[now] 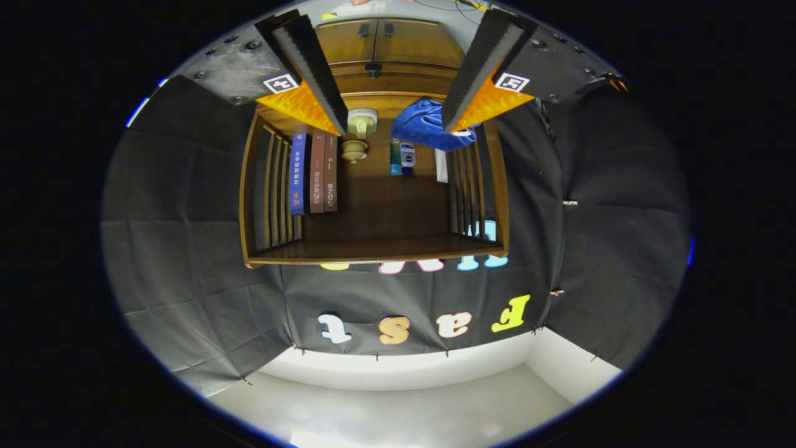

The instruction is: Pull open the drawer, take out the items inside it, and place them on the countertop above the cabinet.

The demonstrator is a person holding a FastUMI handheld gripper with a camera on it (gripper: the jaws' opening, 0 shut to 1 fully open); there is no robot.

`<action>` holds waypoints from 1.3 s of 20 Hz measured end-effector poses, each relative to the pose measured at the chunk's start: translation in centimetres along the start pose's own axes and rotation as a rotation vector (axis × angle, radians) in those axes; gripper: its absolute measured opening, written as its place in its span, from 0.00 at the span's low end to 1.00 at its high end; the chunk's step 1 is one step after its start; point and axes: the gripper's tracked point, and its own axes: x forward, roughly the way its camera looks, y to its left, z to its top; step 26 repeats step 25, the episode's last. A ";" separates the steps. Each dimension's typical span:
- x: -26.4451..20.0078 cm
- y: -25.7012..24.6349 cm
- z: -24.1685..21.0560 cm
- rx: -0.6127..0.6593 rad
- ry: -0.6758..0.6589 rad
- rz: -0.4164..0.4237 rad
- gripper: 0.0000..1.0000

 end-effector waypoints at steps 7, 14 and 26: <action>0.0 0.0 0.4 0.001 -0.012 -0.001 0.98; 0.0 0.0 0.1 -0.001 -0.006 0.001 0.98; -0.1 0.2 0.3 0.006 -0.017 0.007 0.98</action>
